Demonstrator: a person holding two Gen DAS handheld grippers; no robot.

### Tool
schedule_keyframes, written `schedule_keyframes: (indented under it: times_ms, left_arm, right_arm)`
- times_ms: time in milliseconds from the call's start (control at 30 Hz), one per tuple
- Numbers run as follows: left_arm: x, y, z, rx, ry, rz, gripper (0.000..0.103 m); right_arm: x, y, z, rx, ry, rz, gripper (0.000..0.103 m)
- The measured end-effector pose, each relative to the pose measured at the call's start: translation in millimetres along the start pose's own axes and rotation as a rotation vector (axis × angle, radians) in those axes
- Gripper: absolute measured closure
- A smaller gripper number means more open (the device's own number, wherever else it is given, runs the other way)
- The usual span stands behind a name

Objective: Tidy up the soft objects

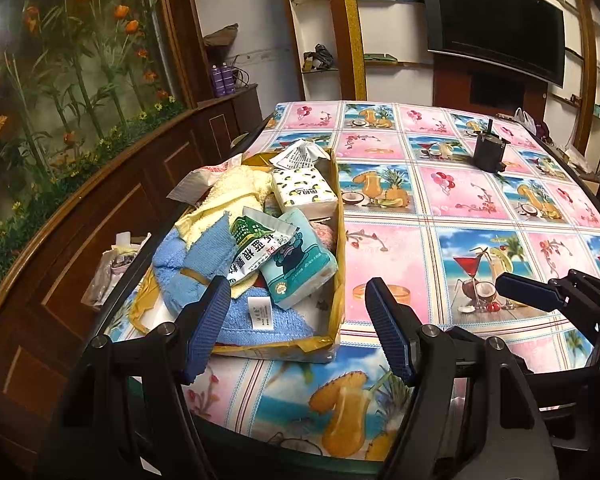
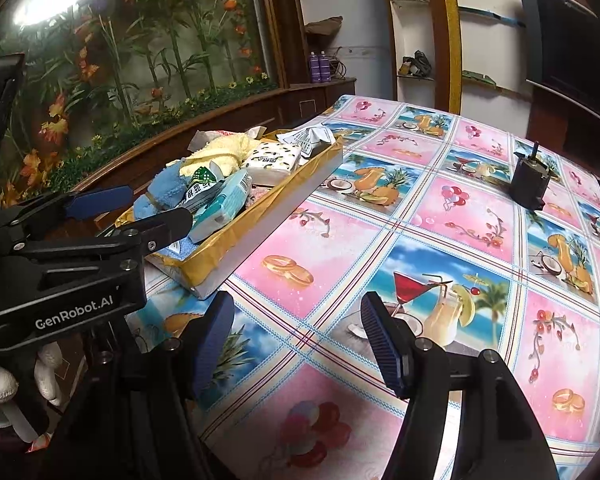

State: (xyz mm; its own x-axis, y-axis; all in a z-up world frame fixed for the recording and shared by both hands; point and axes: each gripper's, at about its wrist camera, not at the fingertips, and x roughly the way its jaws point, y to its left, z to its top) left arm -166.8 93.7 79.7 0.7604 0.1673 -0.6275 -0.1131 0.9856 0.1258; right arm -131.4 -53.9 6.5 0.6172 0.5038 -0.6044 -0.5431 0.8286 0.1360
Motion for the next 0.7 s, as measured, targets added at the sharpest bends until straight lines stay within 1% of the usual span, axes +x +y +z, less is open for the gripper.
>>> schedule_keyframes:
  times_ms: [200, 367, 467, 700]
  left_arm:
    - [8.7, 6.9, -4.0, -0.014, 0.029, -0.006, 0.032]
    - [17.5, 27.2, -3.7, -0.063, 0.040, 0.030, 0.032]
    - [20.4, 34.3, -4.2, -0.073, 0.039, 0.053, 0.032]
    - [26.0, 40.1, -6.5, -0.077, 0.045, 0.060, 0.032]
  right_arm:
    - [1.6, -2.4, -1.4, 0.013, 0.008, 0.004, 0.037]
    - [3.6, -11.4, -1.9, 0.060, 0.020, 0.021, 0.037]
    - [6.2, -15.5, -2.1, 0.089, 0.036, 0.029, 0.037]
    - [11.2, -24.9, -3.5, 0.152, 0.069, 0.047, 0.037]
